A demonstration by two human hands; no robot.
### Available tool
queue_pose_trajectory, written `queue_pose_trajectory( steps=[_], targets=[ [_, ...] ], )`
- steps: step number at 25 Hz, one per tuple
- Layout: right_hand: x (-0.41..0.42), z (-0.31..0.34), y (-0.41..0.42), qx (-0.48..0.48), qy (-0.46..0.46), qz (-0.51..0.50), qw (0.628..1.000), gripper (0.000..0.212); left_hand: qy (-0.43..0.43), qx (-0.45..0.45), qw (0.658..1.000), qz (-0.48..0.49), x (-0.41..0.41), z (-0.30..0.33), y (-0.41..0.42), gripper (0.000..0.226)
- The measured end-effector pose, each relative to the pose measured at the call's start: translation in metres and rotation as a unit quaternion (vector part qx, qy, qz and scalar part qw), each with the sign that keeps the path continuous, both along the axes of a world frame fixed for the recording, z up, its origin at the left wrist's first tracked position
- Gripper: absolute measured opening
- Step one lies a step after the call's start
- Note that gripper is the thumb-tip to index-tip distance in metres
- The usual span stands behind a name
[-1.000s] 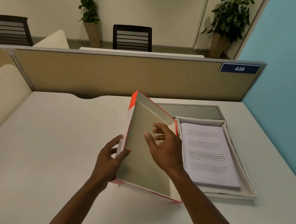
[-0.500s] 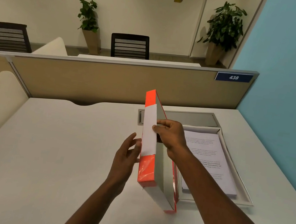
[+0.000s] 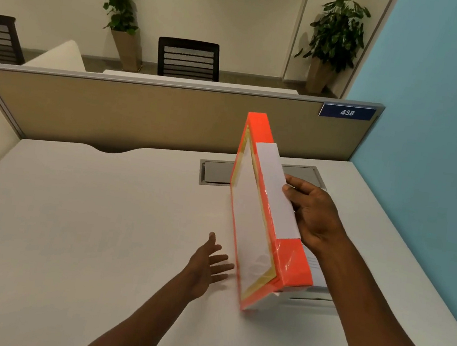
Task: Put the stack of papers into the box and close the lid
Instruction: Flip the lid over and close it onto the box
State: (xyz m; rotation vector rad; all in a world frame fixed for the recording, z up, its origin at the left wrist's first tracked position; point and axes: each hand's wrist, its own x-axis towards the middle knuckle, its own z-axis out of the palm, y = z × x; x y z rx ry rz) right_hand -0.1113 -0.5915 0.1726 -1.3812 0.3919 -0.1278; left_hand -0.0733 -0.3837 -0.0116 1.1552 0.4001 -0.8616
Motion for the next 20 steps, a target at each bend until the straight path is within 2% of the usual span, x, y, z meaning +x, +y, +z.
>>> queue_pose_trajectory(
  steps=[2,6,10,13,17,20],
  targets=[
    [-0.006,0.000,-0.014,0.019,-0.003,-0.012,1.000,0.029,-0.003,-0.007,1.000,-0.008,0.001,0.001,-0.006,0.063],
    [-0.016,0.001,-0.039,0.071,-0.004,-0.018,0.997,0.025,-0.031,0.053,0.997,-0.040,0.000,-0.003,-0.020,0.062],
    [-0.024,0.002,-0.062,0.066,0.005,-0.020,0.998,0.028,-0.034,0.023,0.996,-0.076,-0.004,0.000,-0.035,0.057],
    [-0.030,-0.001,-0.083,0.058,0.010,-0.051,0.997,0.028,-0.069,0.004,0.996,-0.050,-0.005,0.001,-0.041,0.049],
    [-0.036,-0.013,-0.119,-0.016,0.046,-0.110,0.993,0.030,-0.075,-0.075,0.994,-0.031,-0.008,0.007,-0.049,0.044],
    [-0.045,-0.026,-0.144,-0.107,0.097,-0.119,0.982,0.037,-0.104,-0.074,0.992,-0.015,-0.009,0.007,-0.058,0.039]
  ],
)
